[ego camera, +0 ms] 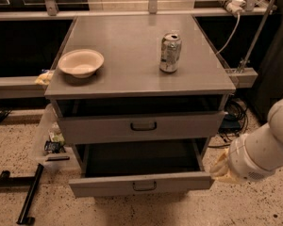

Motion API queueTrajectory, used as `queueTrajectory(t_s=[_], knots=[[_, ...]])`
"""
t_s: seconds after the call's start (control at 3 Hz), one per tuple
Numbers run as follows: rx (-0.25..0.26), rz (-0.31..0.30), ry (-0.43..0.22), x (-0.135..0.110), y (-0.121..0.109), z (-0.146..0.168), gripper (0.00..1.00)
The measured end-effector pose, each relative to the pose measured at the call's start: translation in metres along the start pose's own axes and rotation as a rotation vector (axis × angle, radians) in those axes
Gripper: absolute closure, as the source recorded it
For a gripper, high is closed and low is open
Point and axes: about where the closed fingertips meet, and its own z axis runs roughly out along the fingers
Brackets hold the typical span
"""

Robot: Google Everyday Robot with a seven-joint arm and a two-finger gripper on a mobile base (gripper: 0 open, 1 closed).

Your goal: Close middle drawer

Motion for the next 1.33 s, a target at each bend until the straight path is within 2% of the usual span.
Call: queueTrajectory(t_s=[0.33, 0.67, 1.0, 1.33], knots=[[-0.009, 0.007, -0.005, 0.004, 0.002, 0.012, 1.00], [0.002, -0.005, -0.006, 0.011, 0.008, 0.023, 1.00], [-0.006, -0.008, -0.038, 0.034, 0.029, 0.077, 1.00], [-0.001, -0.017, -0.128, 0.042, 0.031, 0.144, 1.00]])
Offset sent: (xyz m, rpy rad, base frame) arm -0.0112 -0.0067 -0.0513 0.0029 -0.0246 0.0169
